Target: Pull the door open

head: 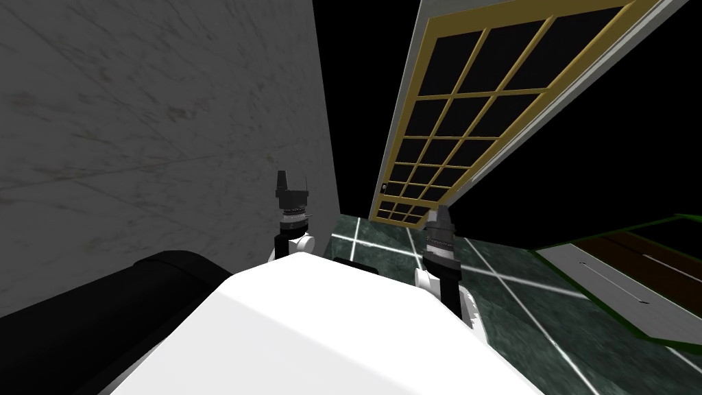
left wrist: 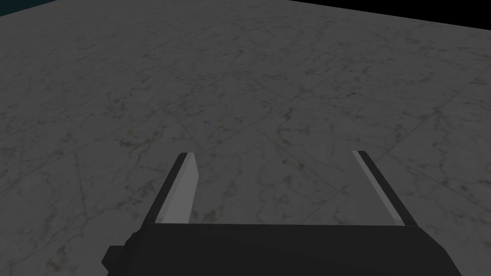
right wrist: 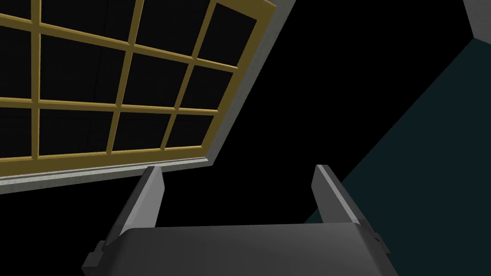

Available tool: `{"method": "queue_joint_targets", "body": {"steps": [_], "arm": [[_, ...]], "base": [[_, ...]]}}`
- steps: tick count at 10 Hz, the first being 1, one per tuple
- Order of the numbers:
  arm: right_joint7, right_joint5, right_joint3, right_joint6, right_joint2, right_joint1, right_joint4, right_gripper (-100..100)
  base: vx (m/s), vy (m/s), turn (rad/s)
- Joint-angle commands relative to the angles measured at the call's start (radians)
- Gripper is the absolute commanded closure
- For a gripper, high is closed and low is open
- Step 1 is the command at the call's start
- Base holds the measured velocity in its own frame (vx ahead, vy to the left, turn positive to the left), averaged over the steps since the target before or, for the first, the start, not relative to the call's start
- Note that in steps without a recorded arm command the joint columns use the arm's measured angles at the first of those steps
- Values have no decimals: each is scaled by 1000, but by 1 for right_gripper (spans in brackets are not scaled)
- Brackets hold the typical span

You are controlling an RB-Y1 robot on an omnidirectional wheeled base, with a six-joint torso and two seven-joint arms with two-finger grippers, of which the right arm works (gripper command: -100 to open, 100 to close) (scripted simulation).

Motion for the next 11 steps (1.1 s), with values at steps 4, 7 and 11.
{"method": "queue_joint_targets", "body": {"steps": [4,7,11], "arm": [[89,28,-11,-33,-15,-28,97,-100],[143,46,-16,-51,-23,-44,154,-100],[221,73,-25,-77,-31,-65,237,-100]], "base": [[115,-4,14],[92,-5,14],[102,-1,11]]}}
